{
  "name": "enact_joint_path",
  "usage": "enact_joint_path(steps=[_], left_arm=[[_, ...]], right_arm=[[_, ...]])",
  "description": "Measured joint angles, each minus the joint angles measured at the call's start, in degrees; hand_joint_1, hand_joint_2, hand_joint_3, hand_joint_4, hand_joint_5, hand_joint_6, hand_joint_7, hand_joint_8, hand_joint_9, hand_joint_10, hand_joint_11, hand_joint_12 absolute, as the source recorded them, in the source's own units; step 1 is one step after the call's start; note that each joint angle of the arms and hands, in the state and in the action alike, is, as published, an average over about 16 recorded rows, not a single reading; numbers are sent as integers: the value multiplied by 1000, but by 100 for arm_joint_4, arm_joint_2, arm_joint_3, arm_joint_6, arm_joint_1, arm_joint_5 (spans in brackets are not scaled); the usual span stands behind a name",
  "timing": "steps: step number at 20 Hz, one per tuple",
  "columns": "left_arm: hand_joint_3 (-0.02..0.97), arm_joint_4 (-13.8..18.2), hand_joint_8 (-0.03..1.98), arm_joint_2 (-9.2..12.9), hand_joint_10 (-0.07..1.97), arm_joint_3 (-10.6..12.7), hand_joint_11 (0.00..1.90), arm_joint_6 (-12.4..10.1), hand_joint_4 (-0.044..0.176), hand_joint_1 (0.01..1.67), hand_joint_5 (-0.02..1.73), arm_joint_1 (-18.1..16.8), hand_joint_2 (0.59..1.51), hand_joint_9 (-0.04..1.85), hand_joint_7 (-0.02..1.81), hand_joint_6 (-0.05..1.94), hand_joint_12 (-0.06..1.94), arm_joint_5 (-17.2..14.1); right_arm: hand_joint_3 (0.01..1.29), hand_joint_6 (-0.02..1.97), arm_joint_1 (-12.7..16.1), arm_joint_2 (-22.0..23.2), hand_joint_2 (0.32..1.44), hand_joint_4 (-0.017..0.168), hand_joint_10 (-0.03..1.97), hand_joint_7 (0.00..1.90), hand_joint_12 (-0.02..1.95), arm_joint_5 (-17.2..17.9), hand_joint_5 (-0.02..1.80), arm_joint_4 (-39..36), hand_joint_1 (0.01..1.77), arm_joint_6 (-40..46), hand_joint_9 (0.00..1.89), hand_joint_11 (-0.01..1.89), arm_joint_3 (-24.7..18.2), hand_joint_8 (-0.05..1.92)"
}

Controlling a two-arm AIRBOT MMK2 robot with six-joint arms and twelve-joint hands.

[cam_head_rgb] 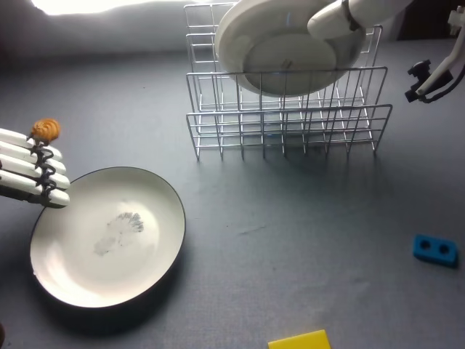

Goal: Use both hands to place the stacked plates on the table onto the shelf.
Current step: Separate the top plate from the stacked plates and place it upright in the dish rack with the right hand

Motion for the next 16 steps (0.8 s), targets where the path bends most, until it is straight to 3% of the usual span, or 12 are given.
enact_joint_path(steps=[12,16], left_arm=[[14,-75,-9,-82,9,-12,18,-52,-3,17,146,201,1130,84,85,11,168,140],[14,-85,-10,-100,9,-20,18,-88,-4,17,139,273,1128,83,68,11,153,184]], right_arm=[[14,938,-413,-201,1060,-5,21,1086,1080,305,918,124,1256,-255,1216,857,321,700],[14,788,-497,-203,1082,-6,21,997,1135,409,844,141,1226,-283,1116,776,342,580]])
